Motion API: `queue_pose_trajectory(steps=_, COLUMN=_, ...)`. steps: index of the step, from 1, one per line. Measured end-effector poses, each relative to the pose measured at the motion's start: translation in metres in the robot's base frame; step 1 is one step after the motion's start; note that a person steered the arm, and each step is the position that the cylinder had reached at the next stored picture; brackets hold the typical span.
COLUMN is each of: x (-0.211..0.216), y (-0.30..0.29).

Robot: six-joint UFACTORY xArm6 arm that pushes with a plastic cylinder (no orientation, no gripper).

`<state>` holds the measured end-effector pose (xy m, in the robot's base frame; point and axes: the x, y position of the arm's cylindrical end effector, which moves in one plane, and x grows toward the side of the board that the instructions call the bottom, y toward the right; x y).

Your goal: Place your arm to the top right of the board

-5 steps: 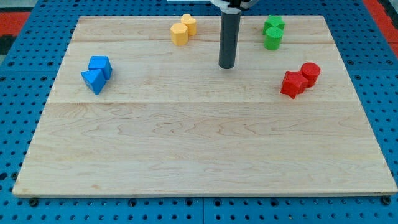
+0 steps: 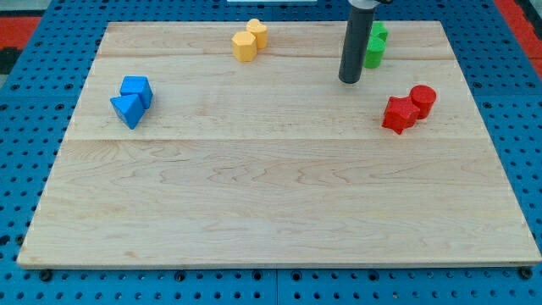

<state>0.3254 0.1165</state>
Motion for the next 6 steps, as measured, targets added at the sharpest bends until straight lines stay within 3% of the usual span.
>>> queue_pose_trajectory(steps=4, x=-0.005, y=0.074)
queue_pose_trajectory(steps=6, x=-0.036, y=0.115)
